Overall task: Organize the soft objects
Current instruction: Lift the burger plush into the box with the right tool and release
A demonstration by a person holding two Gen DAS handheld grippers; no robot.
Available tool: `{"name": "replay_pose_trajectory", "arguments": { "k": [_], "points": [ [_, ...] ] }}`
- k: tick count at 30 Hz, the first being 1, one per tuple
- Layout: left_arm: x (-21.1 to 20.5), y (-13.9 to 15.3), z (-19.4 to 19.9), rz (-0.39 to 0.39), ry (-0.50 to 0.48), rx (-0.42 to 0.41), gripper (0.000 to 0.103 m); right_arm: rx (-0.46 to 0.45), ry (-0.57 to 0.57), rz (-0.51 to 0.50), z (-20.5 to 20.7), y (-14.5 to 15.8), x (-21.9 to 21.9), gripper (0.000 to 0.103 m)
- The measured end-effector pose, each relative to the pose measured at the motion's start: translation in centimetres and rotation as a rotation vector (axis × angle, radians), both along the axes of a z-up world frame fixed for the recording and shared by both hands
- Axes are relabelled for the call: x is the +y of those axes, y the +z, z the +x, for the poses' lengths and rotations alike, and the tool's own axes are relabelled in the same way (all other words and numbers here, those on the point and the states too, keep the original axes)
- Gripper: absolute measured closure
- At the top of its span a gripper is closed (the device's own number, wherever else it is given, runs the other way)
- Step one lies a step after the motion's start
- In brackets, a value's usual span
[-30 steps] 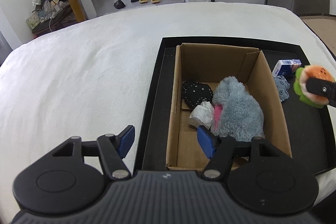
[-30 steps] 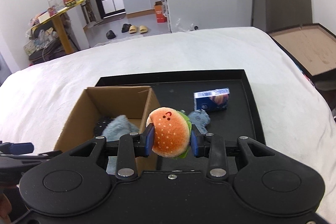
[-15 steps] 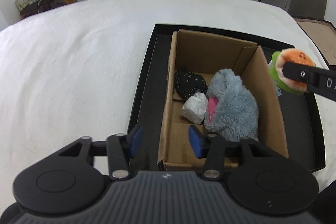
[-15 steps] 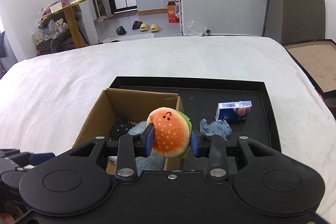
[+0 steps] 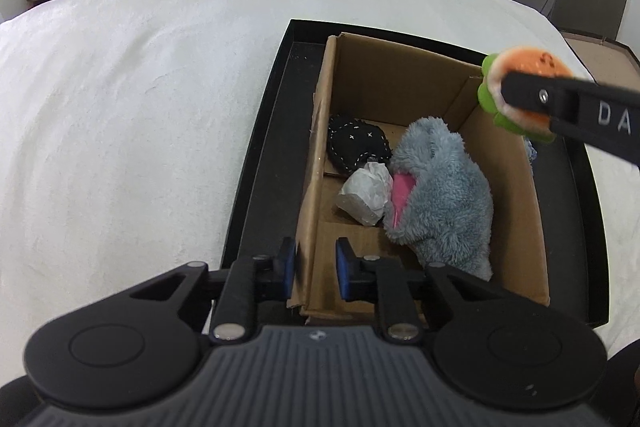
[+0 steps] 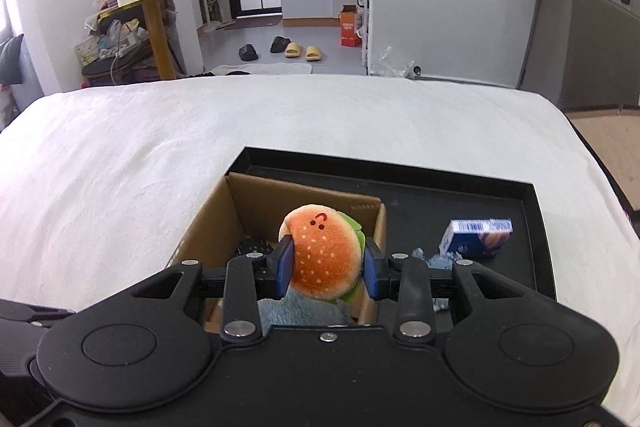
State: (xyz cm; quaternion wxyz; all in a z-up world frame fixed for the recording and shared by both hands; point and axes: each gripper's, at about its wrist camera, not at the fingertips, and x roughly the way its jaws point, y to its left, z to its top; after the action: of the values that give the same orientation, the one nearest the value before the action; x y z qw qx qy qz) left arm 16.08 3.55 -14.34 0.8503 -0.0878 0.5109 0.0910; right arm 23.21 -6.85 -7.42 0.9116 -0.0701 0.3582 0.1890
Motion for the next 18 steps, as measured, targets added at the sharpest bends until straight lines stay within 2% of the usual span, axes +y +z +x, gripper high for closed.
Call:
{"name": "replay_pose_trajectory", "arguments": {
  "k": [2,3,10,18],
  "points": [
    [0.0,0.0,0.0,0.000,0.004,0.001,0.085,-0.017,0.006,-0.019,0.0,0.1,0.4,0.053],
    [0.1,0.0,0.0,-0.001,0.007,0.000,0.087,-0.016,0.011,-0.028,0.0,0.2,0.5,0.051],
    [0.2,0.2,-0.2,-0.001,0.013,-0.011,0.091,0.010,-0.005,-0.014,-0.5,-0.4,-1.4,0.051],
    [0.1,0.6,-0.3,0.006,0.014,-0.025,0.091,0.033,-0.033,-0.012,-1.2,-1.3,-3.5,0.051]
  ]
}}
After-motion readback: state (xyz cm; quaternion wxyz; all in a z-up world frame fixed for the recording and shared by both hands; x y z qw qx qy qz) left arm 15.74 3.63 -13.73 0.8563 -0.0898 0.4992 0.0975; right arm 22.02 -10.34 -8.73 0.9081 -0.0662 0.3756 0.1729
